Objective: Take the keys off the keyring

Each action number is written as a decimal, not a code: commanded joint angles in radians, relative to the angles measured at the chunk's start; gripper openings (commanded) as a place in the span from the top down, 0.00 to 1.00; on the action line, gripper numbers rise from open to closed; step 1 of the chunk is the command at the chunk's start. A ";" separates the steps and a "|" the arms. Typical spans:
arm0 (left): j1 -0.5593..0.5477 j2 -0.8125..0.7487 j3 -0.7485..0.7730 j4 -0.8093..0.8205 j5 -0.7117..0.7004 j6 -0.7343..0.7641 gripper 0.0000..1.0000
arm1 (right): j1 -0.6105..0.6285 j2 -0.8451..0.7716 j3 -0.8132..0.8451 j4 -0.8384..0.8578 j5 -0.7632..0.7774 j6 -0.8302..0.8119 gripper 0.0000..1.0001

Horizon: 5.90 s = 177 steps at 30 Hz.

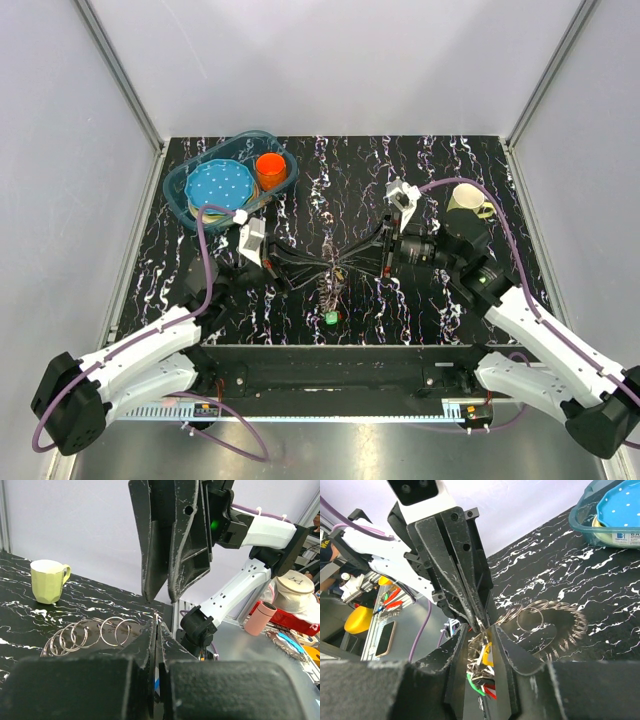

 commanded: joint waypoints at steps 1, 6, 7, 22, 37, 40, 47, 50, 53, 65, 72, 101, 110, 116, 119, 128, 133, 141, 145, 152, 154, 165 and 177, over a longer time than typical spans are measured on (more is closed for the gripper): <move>-0.003 -0.013 0.034 0.089 0.019 -0.006 1.00 | -0.003 0.016 0.028 0.009 -0.007 -0.069 0.70; -0.004 -0.013 0.026 0.101 0.014 -0.017 1.00 | -0.002 0.019 0.001 0.069 -0.038 -0.057 0.71; -0.003 -0.013 0.028 0.114 0.014 -0.024 1.00 | -0.003 0.019 -0.007 0.073 -0.046 -0.049 0.72; -0.003 0.001 0.024 0.121 0.019 -0.047 1.00 | -0.002 0.056 -0.094 0.204 -0.098 -0.020 0.78; -0.003 0.048 0.060 0.045 0.017 -0.030 1.00 | -0.002 0.013 -0.137 0.261 -0.106 -0.059 1.00; -0.003 0.031 0.098 -0.139 -0.035 0.043 0.90 | -0.003 0.000 -0.090 0.094 -0.109 -0.133 1.00; -0.004 -0.038 0.167 -0.446 -0.161 0.216 0.48 | -0.002 0.042 0.158 -0.392 -0.139 -0.377 1.00; -0.003 -0.026 0.219 -0.539 -0.097 0.285 0.47 | -0.002 0.089 0.270 -0.570 -0.176 -0.435 1.00; -0.003 0.005 0.285 -0.628 -0.004 0.319 0.46 | -0.002 0.163 0.353 -0.707 -0.236 -0.472 1.00; -0.001 0.154 0.425 -0.782 0.296 0.271 0.51 | -0.003 0.283 0.511 -0.990 -0.248 -0.615 1.00; -0.003 0.266 0.409 -0.600 0.382 0.059 0.59 | -0.003 0.310 0.511 -1.010 -0.254 -0.632 1.00; -0.058 0.257 0.356 -0.550 0.333 0.065 1.00 | -0.002 0.309 0.416 -0.878 -0.267 -0.531 1.00; -0.058 0.203 0.227 -0.295 0.220 -0.042 1.00 | -0.002 0.206 0.305 -0.698 -0.098 -0.400 0.79; -0.058 0.142 0.133 -0.112 0.106 -0.079 1.00 | -0.002 0.128 0.216 -0.579 -0.056 -0.293 0.67; -0.060 0.113 0.106 -0.040 0.079 -0.073 1.00 | -0.002 0.088 0.186 -0.507 -0.017 -0.239 0.63; -0.060 0.037 0.017 0.097 -0.036 -0.038 1.00 | -0.003 0.005 0.099 -0.280 0.017 -0.107 0.58; -0.058 0.025 0.002 0.147 -0.035 -0.029 1.00 | -0.005 0.017 0.079 -0.206 -0.046 -0.067 0.59; -0.058 -0.007 -0.041 0.244 -0.081 -0.014 1.00 | -0.005 0.023 0.028 -0.039 -0.132 0.026 0.78; -0.054 -0.045 -0.052 0.211 -0.105 0.019 1.00 | -0.003 0.020 0.011 -0.013 -0.142 0.052 0.77; -0.050 -0.065 -0.046 0.186 -0.096 0.028 1.00 | -0.005 0.030 -0.004 0.024 -0.132 0.063 0.88; -0.049 -0.065 -0.048 0.183 -0.093 0.028 1.00 | -0.003 0.031 -0.012 0.040 -0.136 0.075 0.88; -0.050 -0.053 -0.043 0.184 -0.087 0.023 1.00 | -0.003 0.045 -0.053 0.168 -0.210 0.127 1.00; -0.044 -0.087 -0.054 0.186 -0.162 0.053 1.00 | -0.005 0.103 -0.116 0.314 -0.224 0.327 1.00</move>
